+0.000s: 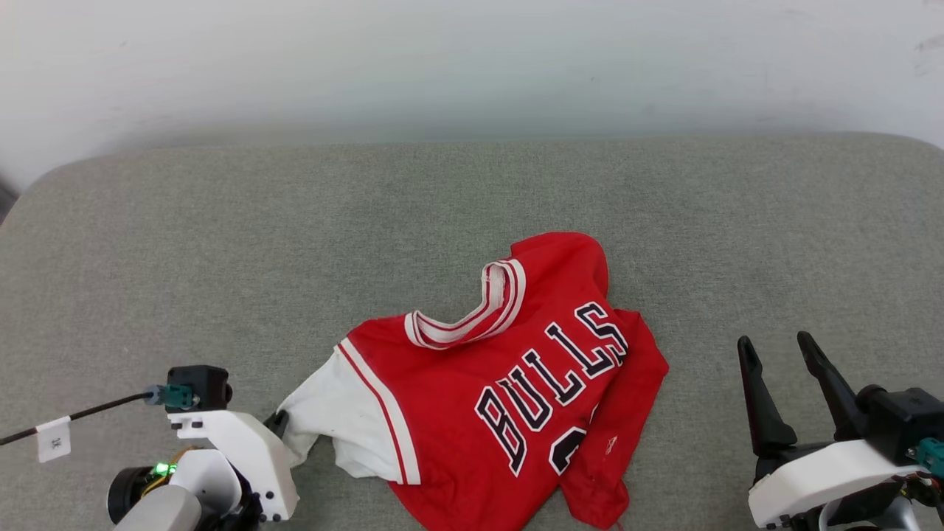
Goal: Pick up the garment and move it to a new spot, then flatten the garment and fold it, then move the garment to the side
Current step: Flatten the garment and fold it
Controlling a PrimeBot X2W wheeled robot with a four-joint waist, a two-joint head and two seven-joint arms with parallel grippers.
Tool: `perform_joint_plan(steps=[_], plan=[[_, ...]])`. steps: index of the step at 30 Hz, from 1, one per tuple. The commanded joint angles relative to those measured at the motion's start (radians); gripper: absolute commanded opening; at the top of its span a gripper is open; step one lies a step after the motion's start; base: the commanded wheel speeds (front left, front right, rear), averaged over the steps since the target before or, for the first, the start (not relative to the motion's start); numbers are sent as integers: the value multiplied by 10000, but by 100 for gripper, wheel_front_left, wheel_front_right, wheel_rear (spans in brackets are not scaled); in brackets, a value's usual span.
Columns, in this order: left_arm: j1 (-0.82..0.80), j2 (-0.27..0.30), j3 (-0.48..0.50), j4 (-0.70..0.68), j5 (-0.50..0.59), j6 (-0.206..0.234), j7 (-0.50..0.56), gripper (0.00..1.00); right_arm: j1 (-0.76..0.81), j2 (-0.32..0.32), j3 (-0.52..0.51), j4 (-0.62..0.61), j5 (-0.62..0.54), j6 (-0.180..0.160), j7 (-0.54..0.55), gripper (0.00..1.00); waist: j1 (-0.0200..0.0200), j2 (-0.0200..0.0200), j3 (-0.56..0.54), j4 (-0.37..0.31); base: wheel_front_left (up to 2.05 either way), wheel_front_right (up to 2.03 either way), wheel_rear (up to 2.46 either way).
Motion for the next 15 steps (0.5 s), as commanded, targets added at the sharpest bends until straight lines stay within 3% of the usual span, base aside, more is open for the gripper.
perform_joint_plan(steps=[1, 5, 6, 7, 8, 15], plan=[[94, -122, -19, 278, -66, -57, -48, 0, 19, 15, 47, -23, -36, -5, 47, 100, 0, 0, 4, -21, 0, 0, 0], [33, -366, -113, 839, -207, -232, 8, 0, 9, 15, 146, -25, -115, -5, 69, 100, 0, 0, -32, -71, 0, 0, 0], [-37, -415, -150, 1003, -170, -306, -53, 32, 13, 15, 171, -31, -131, -5, 81, 100, 0, 0, -55, -87, 0, 0, 0], [-118, -493, -127, 1093, -140, -338, -242, 84, 16, 15, 190, -47, -153, -3, 92, 100, 0, 0, -81, -104, 0, 0, 0], [-179, -563, -83, 1152, -86, -372, -474, 100, 13, 15, 204, -70, -174, -5, 86, 100, 0, 0, -113, -123, 0, 0, 0], [-503, -773, 98, 1148, 863, -149, -2837, 100, 171, 15, 186, -110, -193, -5, 123, 100, 0, 0, -530, -164, 0, 0, 0]])
